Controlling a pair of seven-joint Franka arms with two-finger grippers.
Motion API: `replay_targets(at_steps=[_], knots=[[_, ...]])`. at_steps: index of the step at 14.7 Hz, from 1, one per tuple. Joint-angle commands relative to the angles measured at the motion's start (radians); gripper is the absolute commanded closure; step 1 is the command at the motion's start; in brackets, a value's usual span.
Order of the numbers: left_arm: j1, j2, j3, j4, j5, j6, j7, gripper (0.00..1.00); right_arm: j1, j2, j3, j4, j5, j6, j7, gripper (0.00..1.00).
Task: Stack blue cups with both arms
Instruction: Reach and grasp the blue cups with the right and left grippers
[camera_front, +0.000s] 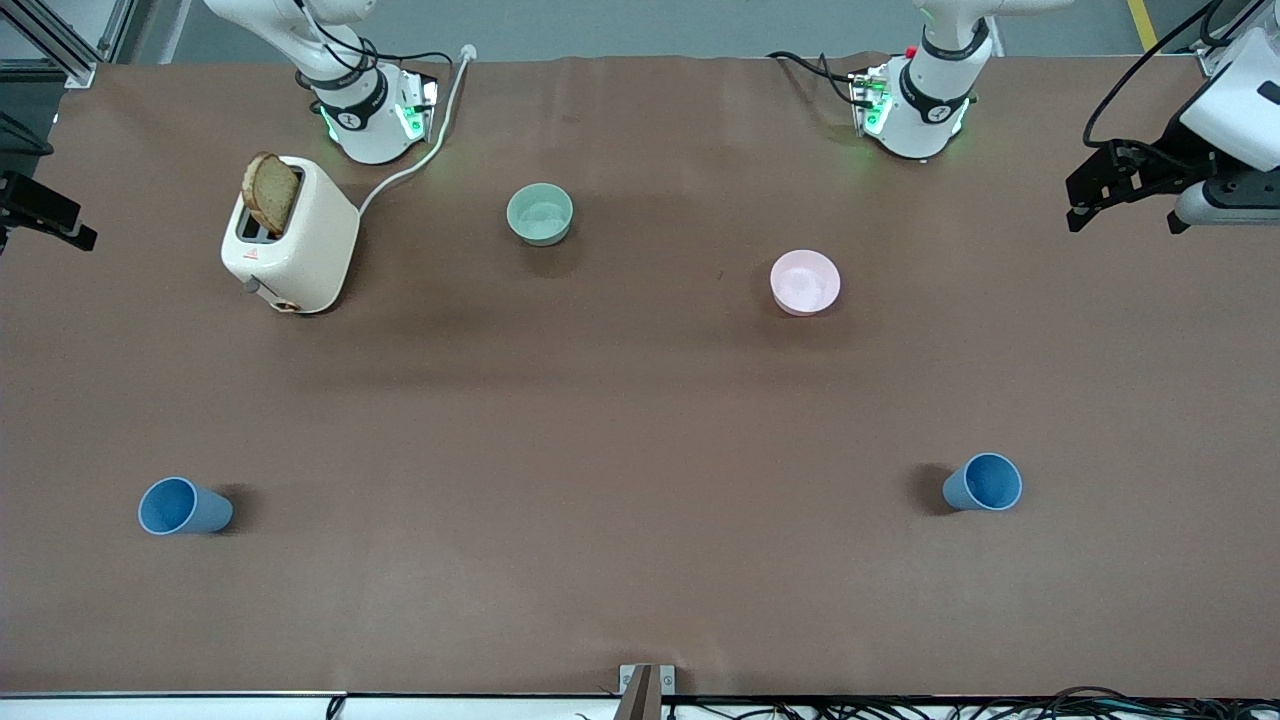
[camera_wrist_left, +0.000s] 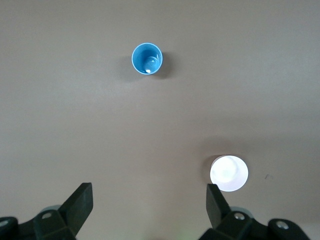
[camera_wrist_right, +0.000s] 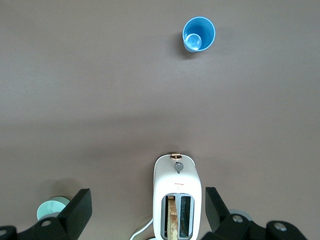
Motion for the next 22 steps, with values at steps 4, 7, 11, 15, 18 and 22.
replay_targets(at_steps=[4, 7, 11, 15, 18, 22], knots=[[0.002, 0.04, 0.006, 0.04, -0.001, -0.025, 0.018, 0.0, 0.0, -0.008, -0.003, -0.007, -0.002, -0.004, 0.001, 0.0], [0.005, 0.116, 0.008, 0.044, -0.001, 0.022, 0.024, 0.0, 0.0, -0.008, -0.003, -0.007, -0.002, -0.004, -0.002, 0.0], [0.006, 0.262, 0.029, 0.035, 0.013, 0.228, 0.025, 0.0, -0.003, -0.004, -0.005, 0.002, -0.002, 0.01, -0.004, 0.0], [0.054, 0.418, 0.031, 0.034, 0.016, 0.406, 0.029, 0.0, -0.003, 0.076, -0.057, 0.004, 0.047, 0.123, -0.009, 0.0], [0.092, 0.55, 0.029, 0.034, 0.033, 0.521, 0.099, 0.0, -0.005, 0.183, -0.12, 0.005, 0.077, 0.256, -0.131, 0.0], [0.111, 0.652, 0.029, 0.037, 0.029, 0.624, 0.098, 0.07, -0.02, 0.376, -0.244, 0.011, 0.201, 0.419, -0.358, 0.0]])
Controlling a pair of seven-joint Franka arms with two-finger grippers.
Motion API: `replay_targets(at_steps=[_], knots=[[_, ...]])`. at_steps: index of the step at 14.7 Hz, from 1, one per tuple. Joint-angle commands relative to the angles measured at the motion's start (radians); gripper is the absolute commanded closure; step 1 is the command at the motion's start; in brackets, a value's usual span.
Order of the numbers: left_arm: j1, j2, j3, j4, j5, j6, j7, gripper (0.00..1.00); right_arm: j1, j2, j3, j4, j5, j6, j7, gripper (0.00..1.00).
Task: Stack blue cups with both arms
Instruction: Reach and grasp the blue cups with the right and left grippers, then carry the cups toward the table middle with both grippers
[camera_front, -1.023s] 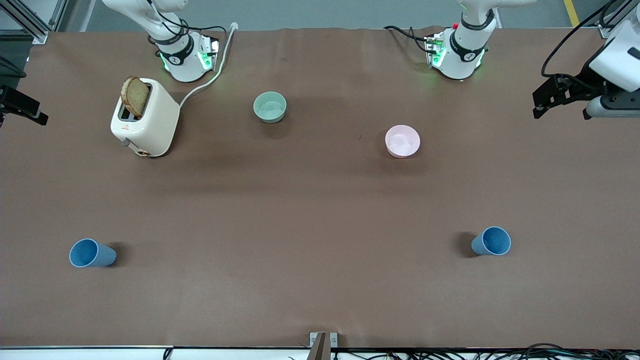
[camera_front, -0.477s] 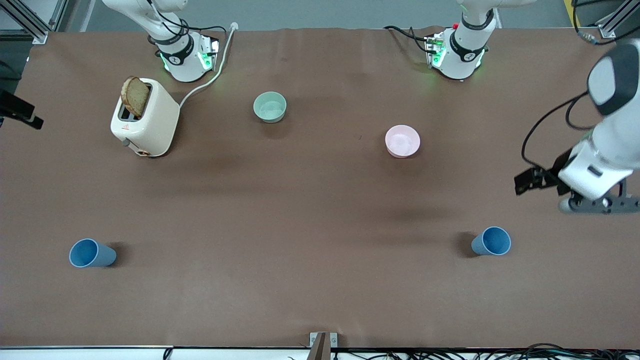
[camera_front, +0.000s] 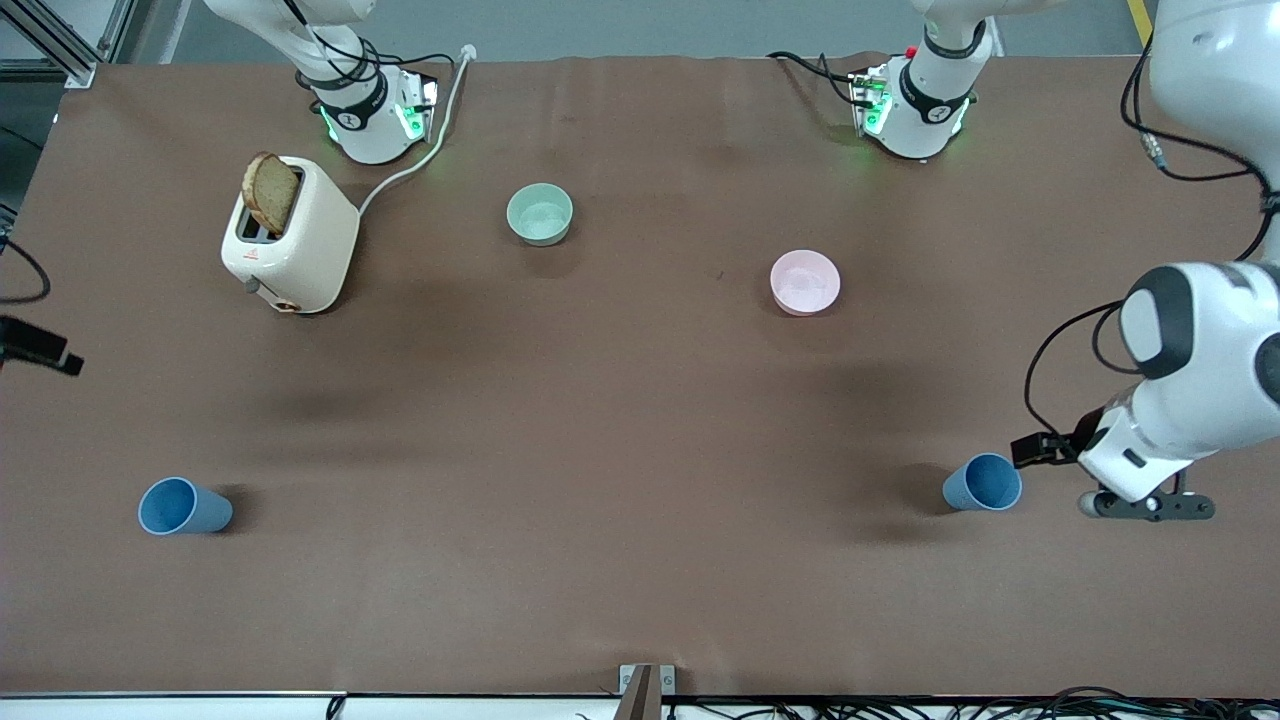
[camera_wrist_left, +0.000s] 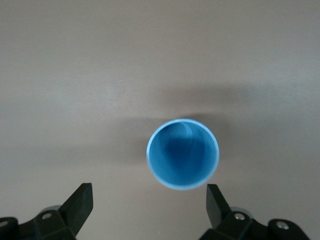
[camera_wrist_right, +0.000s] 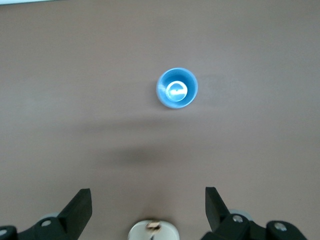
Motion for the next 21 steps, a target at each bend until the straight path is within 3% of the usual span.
replay_targets(at_steps=[1, 4, 7, 11, 15, 19, 21], knots=[[0.01, 0.063, -0.003, 0.034, 0.01, 0.04, 0.003, 0.14, -0.01, 0.123, -0.054, 0.027, 0.069, 0.065, -0.142, 0.01], [0.013, 0.123, -0.003, 0.034, 0.007, 0.11, 0.0, 0.36, -0.033, 0.225, -0.055, 0.056, 0.088, 0.073, -0.153, 0.03], [0.011, 0.149, -0.004, 0.034, 0.002, 0.126, -0.005, 0.62, -0.038, 0.312, -0.051, 0.076, 0.111, 0.209, -0.187, 0.03], [0.008, 0.152, -0.011, 0.035, 0.004, 0.124, -0.002, 0.95, -0.04, 0.372, -0.051, 0.075, 0.224, 0.292, -0.25, 0.03], [-0.027, 0.104, -0.062, 0.026, 0.004, 0.106, -0.066, 1.0, -0.036, 0.434, -0.045, 0.079, 0.232, 0.396, -0.284, 0.08], [-0.122, 0.073, -0.135, 0.029, 0.01, 0.034, -0.321, 1.0, -0.04, 0.507, -0.021, 0.101, 0.252, 0.506, -0.325, 0.28], [-0.217, 0.071, -0.142, 0.034, 0.018, 0.032, -0.489, 1.0, -0.035, 0.513, -0.019, 0.099, 0.255, 0.528, -0.325, 0.44]])
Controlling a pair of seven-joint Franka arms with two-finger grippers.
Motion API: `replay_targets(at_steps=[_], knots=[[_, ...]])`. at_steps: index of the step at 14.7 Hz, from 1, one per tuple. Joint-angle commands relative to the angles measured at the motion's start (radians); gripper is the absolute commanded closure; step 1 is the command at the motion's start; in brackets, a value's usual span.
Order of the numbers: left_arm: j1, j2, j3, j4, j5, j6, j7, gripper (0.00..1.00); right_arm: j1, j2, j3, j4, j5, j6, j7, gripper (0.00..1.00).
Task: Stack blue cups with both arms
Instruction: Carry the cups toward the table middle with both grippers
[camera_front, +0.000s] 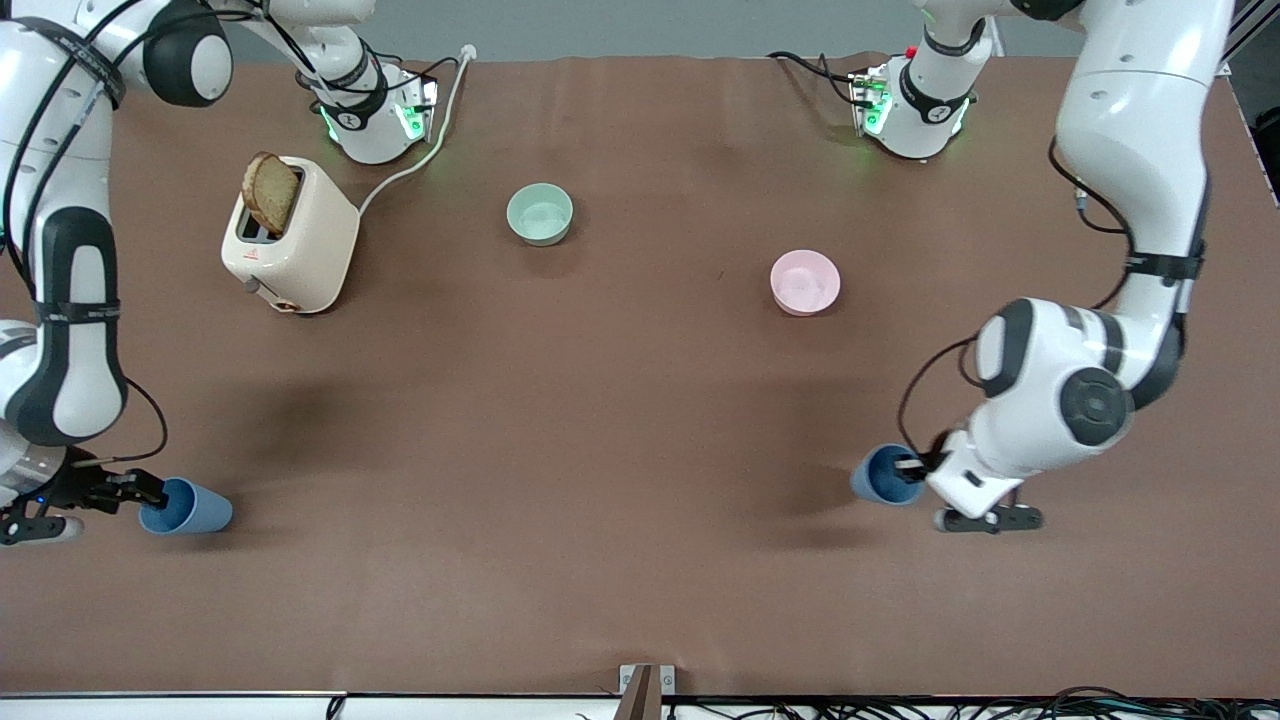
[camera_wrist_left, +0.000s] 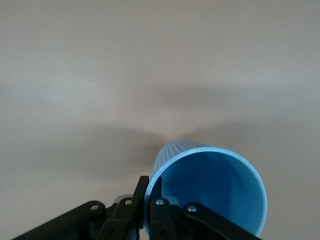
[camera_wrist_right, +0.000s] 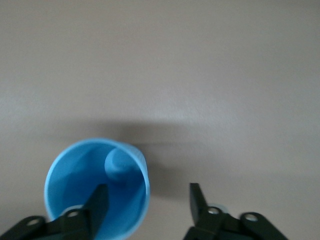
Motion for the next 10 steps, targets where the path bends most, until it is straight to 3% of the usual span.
replay_targets(at_steps=[1, 4, 8, 10], knots=[[-0.125, -0.014, 0.0, -0.003, 0.016, -0.01, -0.209, 1.0, -0.005, 0.02, 0.01, 0.028, 0.03, 0.013, -0.024, 0.55], [-0.271, 0.004, 0.003, 0.001, 0.016, -0.002, -0.419, 1.0, 0.01, 0.013, 0.008, 0.016, 0.111, 0.006, -0.015, 0.95], [-0.402, 0.012, 0.003, 0.0, 0.016, 0.021, -0.616, 0.98, 0.02, -0.035, 0.008, -0.027, 0.113, -0.014, 0.0, 1.0], [-0.455, 0.039, 0.008, -0.002, 0.023, 0.079, -0.706, 0.98, 0.029, -0.09, 0.008, -0.036, 0.111, -0.092, 0.041, 1.0]])
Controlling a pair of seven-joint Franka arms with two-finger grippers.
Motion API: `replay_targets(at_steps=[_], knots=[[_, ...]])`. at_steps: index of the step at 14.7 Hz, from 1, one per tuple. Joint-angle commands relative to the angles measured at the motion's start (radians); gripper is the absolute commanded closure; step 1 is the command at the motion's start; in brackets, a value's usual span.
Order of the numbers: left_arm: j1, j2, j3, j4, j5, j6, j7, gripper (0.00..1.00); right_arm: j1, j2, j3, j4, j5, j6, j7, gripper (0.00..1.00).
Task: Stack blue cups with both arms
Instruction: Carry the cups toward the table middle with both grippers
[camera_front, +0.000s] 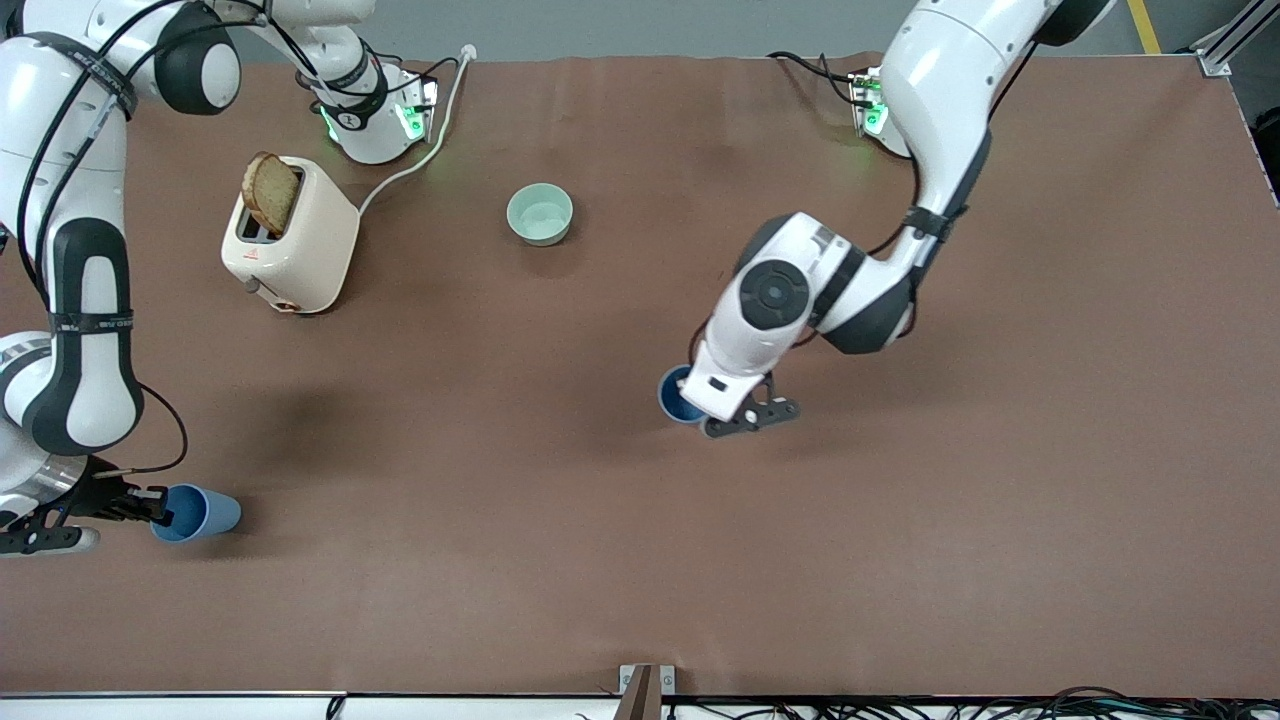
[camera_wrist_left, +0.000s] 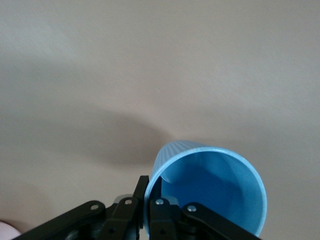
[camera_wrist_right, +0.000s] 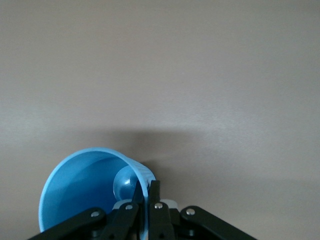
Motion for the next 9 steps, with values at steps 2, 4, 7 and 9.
replay_targets(at_steps=[2, 4, 7, 9], knots=[[-0.068, 0.045, 0.014, 0.003, 0.044, 0.069, -0.138, 0.98, 0.036, -0.166, 0.003, -0.05, 0.01, -0.178, 0.128, 1.0], [-0.095, 0.058, 0.016, 0.004, 0.058, 0.07, -0.173, 0.98, 0.065, -0.232, 0.017, -0.063, -0.064, -0.234, 0.234, 1.0], [-0.097, 0.065, 0.015, 0.004, 0.058, 0.074, -0.183, 0.88, 0.059, -0.388, 0.164, -0.176, -0.154, -0.233, 0.395, 1.0], [-0.091, 0.063, 0.015, 0.005, 0.056, 0.074, -0.178, 0.41, 0.059, -0.476, 0.252, -0.238, -0.184, -0.218, 0.525, 1.0]])
